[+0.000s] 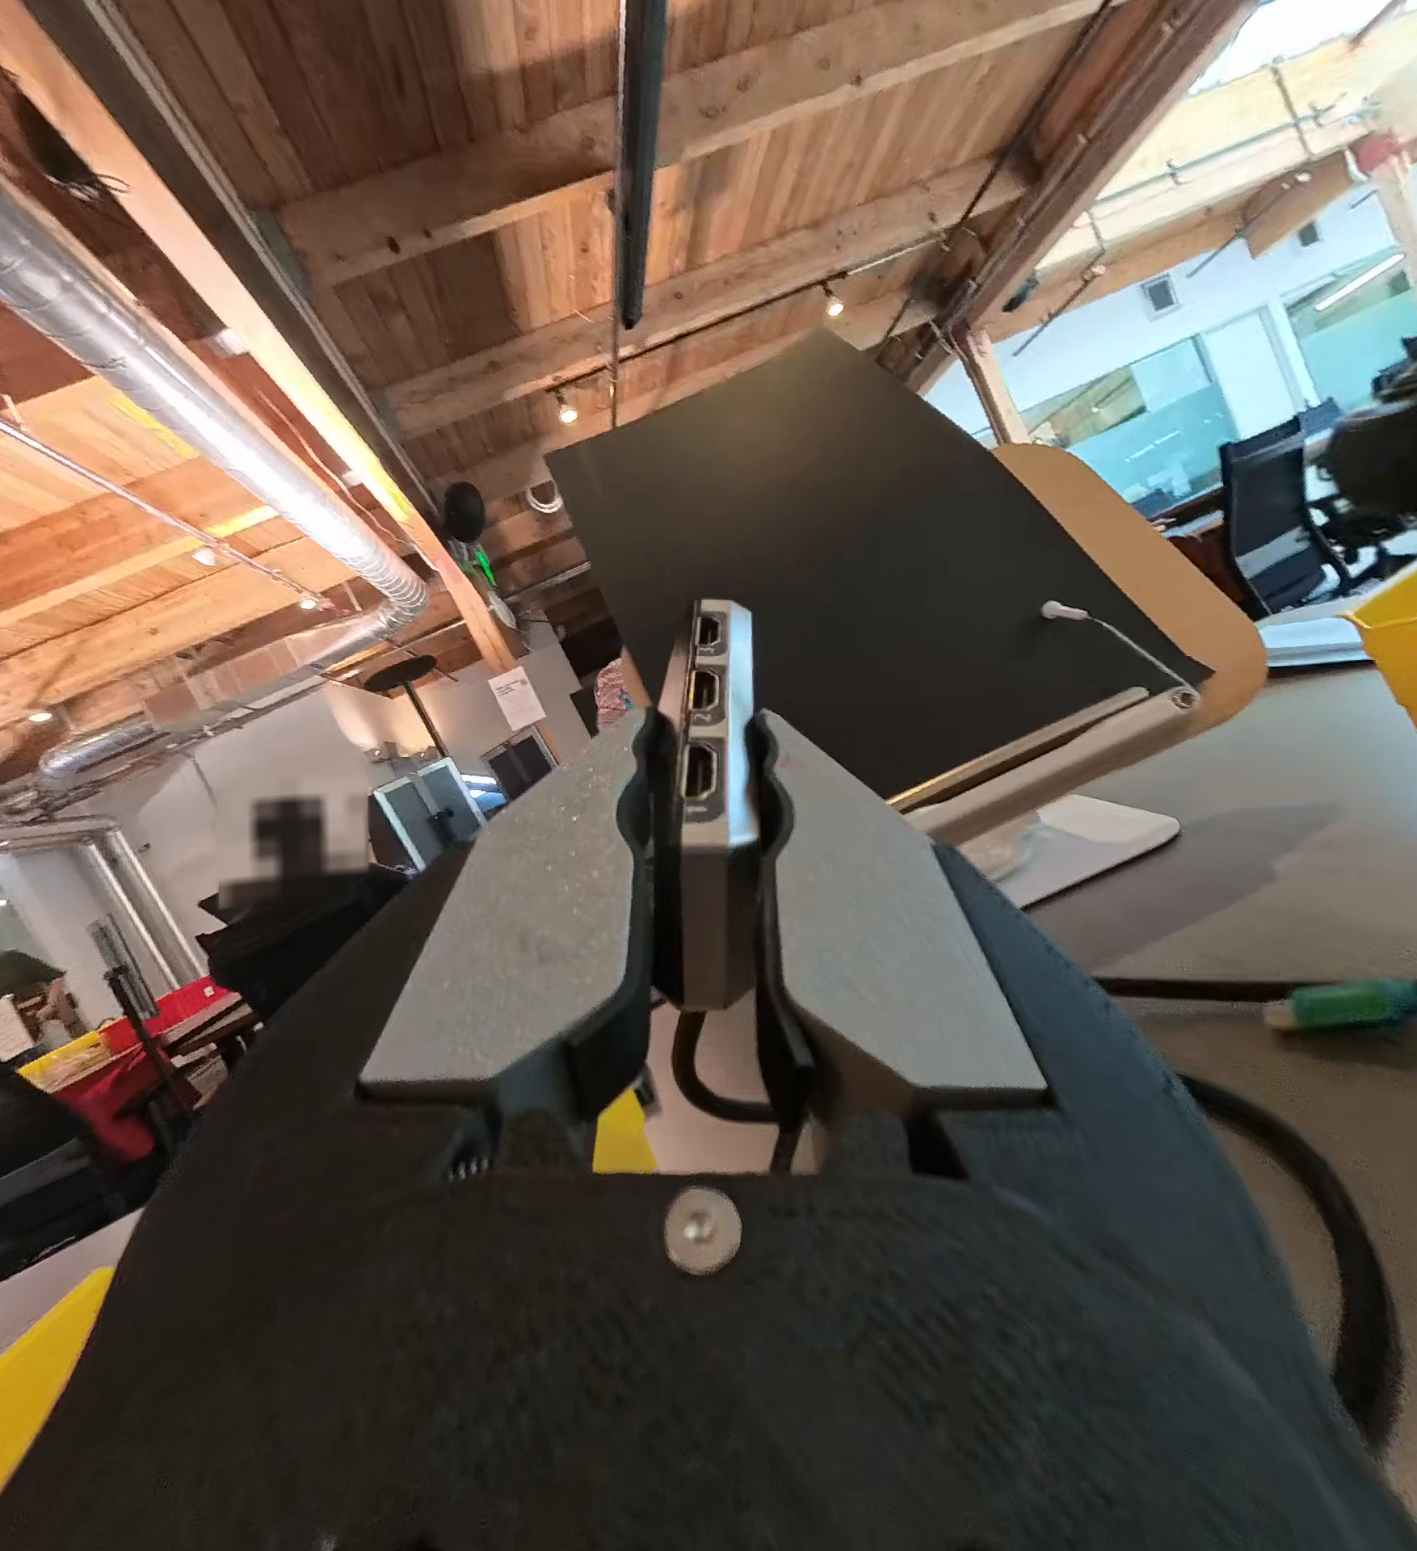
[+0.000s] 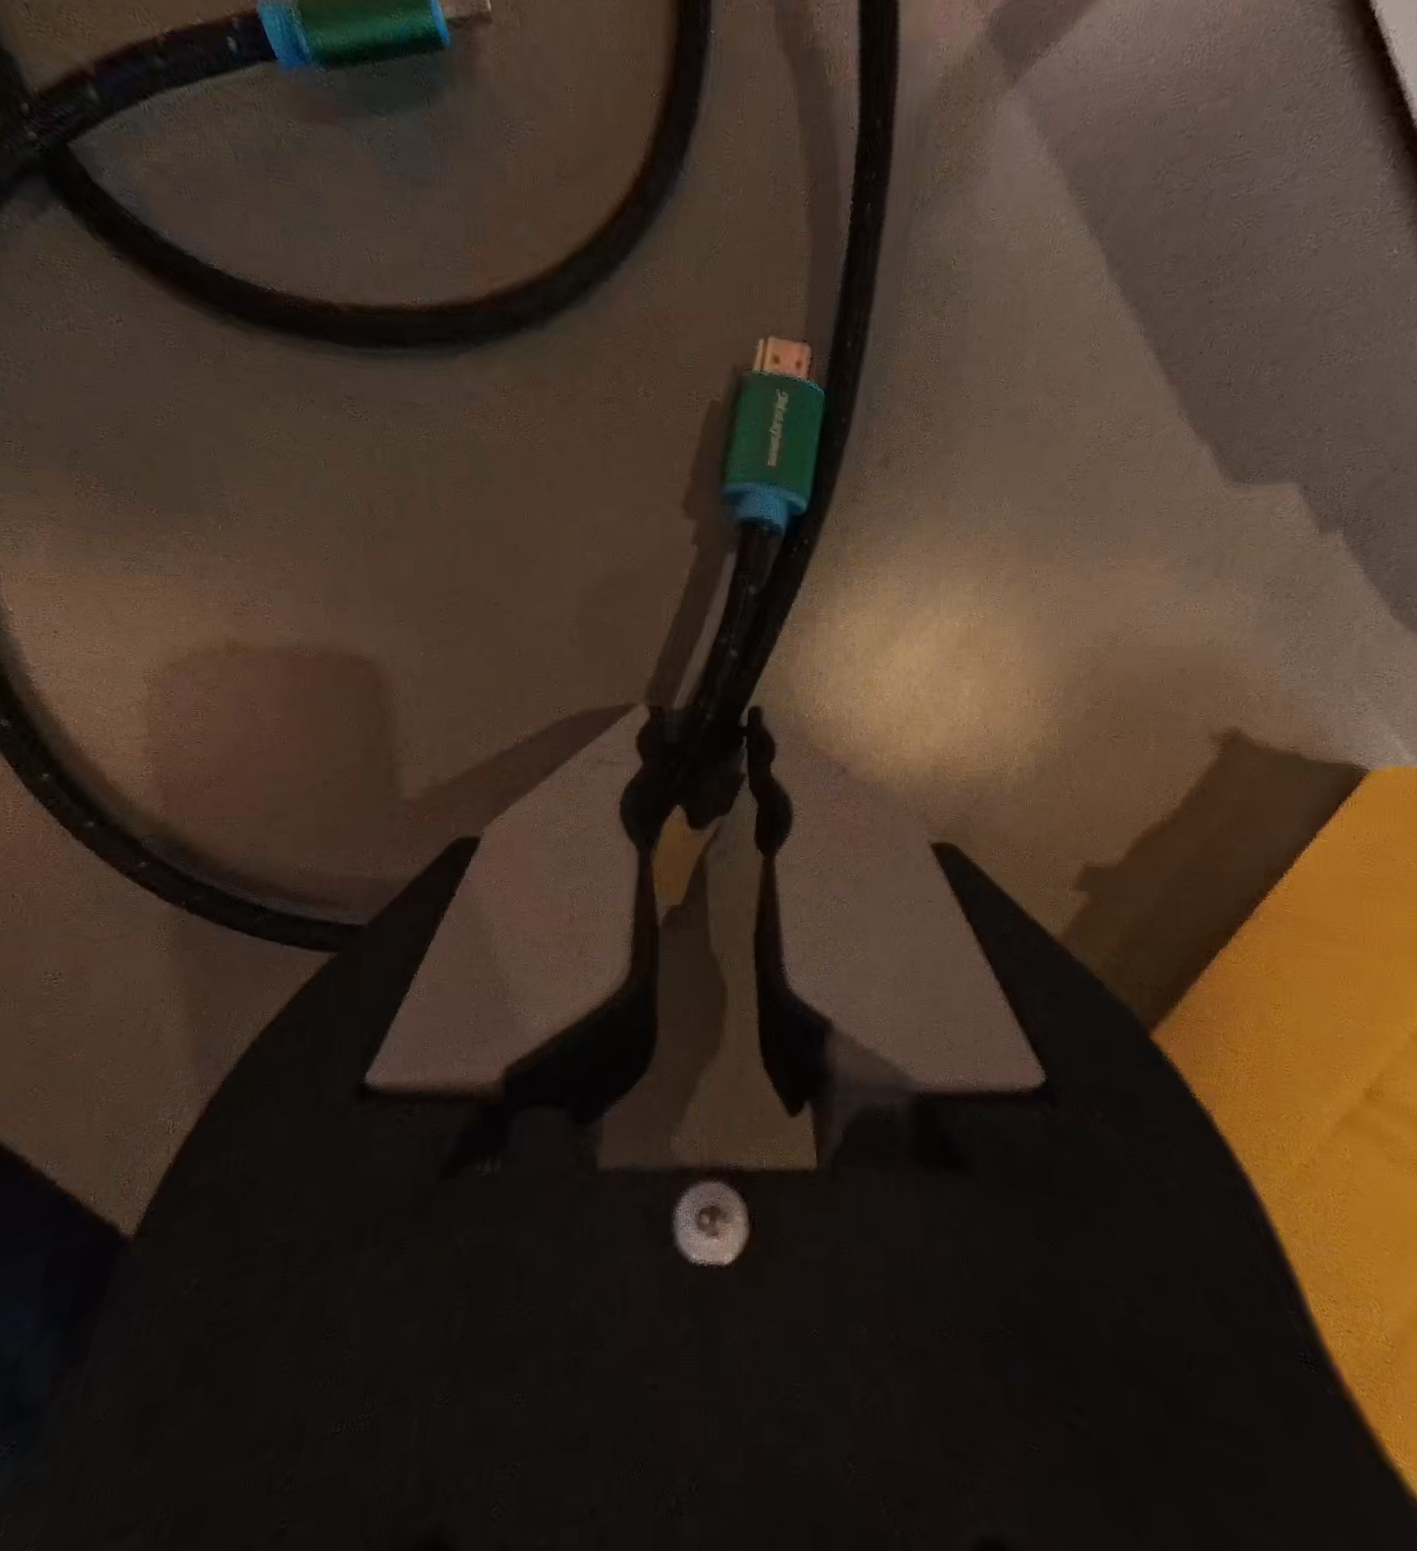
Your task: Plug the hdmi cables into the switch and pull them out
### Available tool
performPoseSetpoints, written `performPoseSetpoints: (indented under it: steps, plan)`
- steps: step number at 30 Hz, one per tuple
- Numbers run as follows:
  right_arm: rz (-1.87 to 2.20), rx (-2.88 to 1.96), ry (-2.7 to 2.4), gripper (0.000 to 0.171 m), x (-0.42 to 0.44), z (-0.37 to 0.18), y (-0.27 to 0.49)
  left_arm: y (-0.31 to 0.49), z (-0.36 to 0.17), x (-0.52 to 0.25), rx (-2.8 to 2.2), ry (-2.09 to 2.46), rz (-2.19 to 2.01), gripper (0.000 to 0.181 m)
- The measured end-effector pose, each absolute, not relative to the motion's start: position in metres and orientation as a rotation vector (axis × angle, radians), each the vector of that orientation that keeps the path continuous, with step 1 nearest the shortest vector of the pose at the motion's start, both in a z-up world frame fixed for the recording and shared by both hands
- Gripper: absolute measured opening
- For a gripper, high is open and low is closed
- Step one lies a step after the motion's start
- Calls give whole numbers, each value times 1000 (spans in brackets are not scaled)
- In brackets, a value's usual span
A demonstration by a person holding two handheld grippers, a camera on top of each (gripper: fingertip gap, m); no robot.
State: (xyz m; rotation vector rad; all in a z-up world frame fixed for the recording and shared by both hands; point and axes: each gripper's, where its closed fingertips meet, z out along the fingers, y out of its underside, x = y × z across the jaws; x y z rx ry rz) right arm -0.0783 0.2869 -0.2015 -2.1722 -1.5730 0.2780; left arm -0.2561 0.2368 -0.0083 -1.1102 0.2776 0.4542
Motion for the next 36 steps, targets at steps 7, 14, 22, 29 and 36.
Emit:
performPoseSetpoints:
  steps: [7,14,22,29,36]
  plan:
    - [67,-1943,-1388,11,-7,-76,290,233,-5,-262,-1107,251,406,20]
    - [-68,-1779,-1179,10,53,14,290,232,-6,-275,-1136,188,390,21]
    - [278,-1695,-1281,9,17,-1,248,231,-13,-231,-1161,364,-157,19]
    - [293,-1766,-1390,3,-32,-57,261,233,-16,-232,-1169,357,-174,19]
    - [322,-1839,-1372,3,-35,-88,279,235,-15,-238,-1161,300,-273,19]
